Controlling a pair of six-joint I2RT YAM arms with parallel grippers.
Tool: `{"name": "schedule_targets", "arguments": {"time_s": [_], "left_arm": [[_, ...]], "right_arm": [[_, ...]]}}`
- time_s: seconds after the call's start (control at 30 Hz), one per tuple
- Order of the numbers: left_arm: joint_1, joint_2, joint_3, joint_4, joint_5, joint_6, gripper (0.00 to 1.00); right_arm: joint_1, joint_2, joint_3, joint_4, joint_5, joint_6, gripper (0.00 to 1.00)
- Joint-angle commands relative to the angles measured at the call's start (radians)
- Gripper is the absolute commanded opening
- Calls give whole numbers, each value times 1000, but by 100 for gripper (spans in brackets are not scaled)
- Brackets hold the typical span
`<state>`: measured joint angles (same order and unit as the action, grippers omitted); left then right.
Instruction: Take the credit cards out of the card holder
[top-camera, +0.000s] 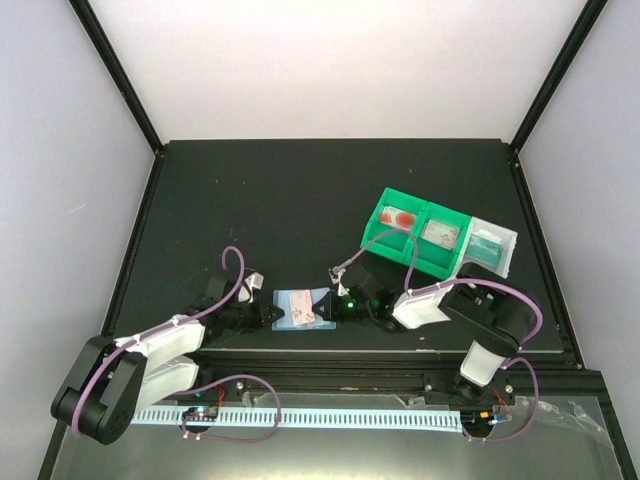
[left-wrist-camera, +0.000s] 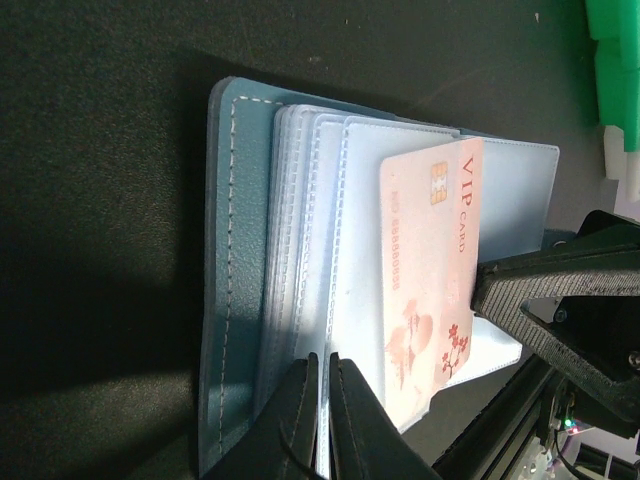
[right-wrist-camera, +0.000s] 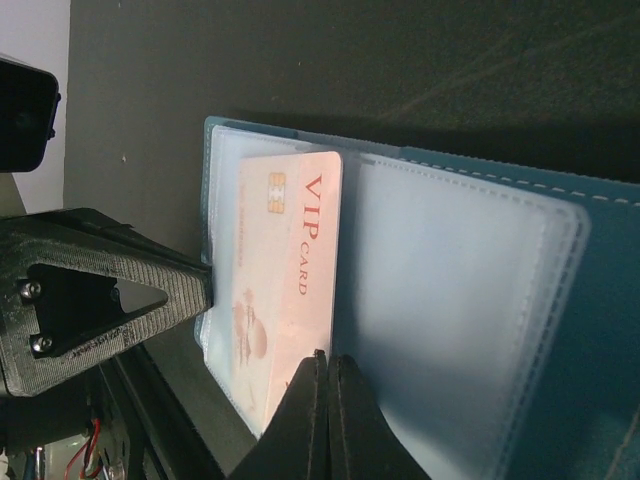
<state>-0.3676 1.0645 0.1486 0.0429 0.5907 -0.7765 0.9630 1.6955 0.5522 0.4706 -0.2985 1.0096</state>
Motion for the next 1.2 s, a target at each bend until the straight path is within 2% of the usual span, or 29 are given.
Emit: {"name": "schedule_targets", "arguments": {"time_s": [0.0, 0.17, 0.37, 0.47, 0.73, 1.17], "left_arm": [[7, 13, 14, -22, -29, 16, 6], [7, 10, 11, -22, -33, 13, 6], [7, 14, 9, -20, -33, 13, 5], [7, 11, 9, -20, -32, 14, 5], [7, 18, 11, -18, -34, 13, 4], [7, 31, 18, -14, -35, 11, 3]], "right_arm": [[-6, 1, -9, 34, -11, 11, 3], [-6, 34, -1, 59, -33, 22, 16], [-6, 79, 4, 93, -59, 40, 19], [-6, 85, 4, 105, -63, 42, 17], [-12, 44, -6, 77, -41, 23, 1], [-53, -75, -42, -32, 6, -42, 1]]}}
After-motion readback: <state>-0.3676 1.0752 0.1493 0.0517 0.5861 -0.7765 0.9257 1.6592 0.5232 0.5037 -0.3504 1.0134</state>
